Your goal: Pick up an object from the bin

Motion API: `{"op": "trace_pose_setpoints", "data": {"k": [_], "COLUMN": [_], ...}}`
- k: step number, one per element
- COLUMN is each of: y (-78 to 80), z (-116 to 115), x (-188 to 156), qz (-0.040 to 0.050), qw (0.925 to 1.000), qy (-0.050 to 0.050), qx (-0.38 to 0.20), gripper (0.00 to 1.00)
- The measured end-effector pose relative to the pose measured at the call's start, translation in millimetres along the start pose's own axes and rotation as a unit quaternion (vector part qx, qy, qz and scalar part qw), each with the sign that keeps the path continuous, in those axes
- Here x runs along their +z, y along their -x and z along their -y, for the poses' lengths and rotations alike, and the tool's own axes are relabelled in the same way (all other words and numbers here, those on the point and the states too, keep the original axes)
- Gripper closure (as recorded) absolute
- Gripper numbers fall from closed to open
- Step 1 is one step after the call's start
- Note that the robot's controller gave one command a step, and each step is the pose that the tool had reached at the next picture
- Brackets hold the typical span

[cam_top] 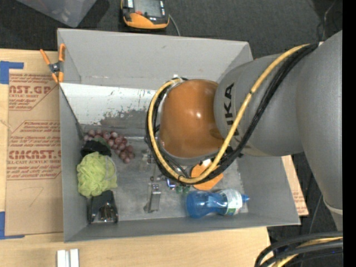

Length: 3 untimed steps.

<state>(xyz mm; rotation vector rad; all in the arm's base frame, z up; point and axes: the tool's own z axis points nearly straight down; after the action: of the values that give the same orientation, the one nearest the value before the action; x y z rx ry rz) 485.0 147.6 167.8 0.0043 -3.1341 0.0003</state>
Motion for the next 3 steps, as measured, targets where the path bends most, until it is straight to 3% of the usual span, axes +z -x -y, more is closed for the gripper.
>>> {"op": "trace_pose_setpoints", "data": {"k": [1,2,3], "y": [1.8,46.1,22.3], "z": [1,-85,-98], "x": [-4,96,35], "qz": [0.0037,-0.0016,0.012], "qw": [1.0,0.9999,0.9894], "qy": [0.001,-0.002,0.001], "qx": [0.001,-0.01,-0.145], "gripper": [0.0,0.0,0.0]}}
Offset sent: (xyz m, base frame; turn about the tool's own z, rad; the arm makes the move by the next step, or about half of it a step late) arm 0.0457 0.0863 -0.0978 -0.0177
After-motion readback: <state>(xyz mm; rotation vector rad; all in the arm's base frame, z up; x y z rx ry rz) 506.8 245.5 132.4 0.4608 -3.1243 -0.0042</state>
